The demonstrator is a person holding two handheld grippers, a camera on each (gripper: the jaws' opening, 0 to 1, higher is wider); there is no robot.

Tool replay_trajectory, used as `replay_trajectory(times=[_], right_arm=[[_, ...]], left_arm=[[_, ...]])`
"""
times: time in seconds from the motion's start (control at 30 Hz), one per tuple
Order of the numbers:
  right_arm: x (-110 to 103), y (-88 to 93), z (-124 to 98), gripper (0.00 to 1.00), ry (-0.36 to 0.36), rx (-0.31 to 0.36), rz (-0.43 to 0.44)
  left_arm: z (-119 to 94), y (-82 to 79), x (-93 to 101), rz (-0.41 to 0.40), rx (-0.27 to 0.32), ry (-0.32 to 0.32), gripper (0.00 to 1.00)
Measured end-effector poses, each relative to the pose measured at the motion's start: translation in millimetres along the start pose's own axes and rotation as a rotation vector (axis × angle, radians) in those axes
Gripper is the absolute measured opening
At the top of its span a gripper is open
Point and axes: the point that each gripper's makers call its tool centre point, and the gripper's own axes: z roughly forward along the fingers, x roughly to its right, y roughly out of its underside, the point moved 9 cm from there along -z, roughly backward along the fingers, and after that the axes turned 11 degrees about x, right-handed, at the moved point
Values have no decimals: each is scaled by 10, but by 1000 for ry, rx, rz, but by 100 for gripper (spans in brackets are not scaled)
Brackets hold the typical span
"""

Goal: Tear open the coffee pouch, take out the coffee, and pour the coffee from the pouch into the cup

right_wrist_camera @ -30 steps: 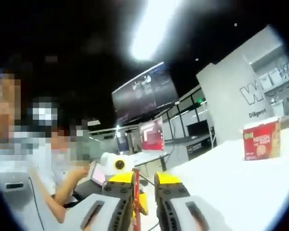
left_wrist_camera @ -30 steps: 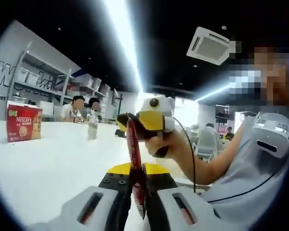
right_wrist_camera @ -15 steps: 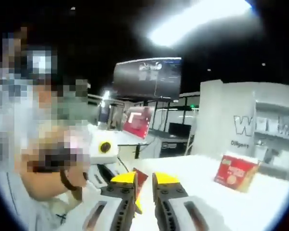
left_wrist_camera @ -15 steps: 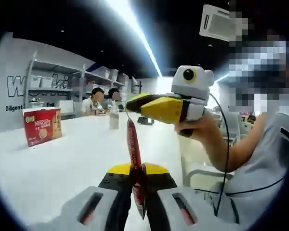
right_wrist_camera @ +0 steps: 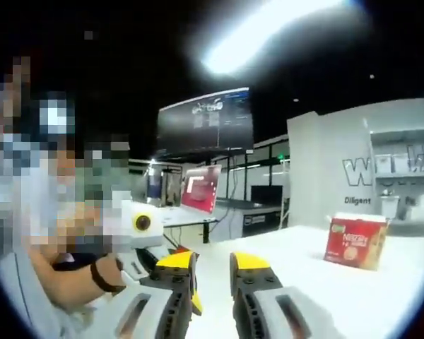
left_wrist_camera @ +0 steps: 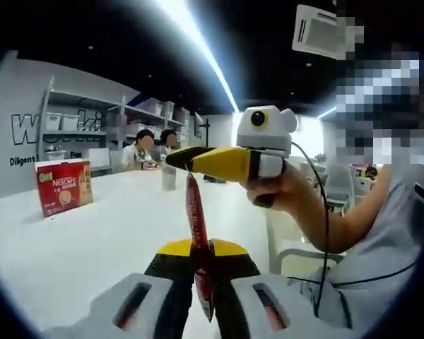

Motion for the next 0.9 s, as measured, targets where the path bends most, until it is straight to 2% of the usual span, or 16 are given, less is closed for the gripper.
replay_trajectory(times=[0.53,0.9], right_arm=[[-29,49,-44,21,-8,-6,0],[-37,139,-101,24,-6,-42,-8]], left_arm=[[-1,-3,9,-3,4,4,10],[-4,-10,24,-3,7,5,10]])
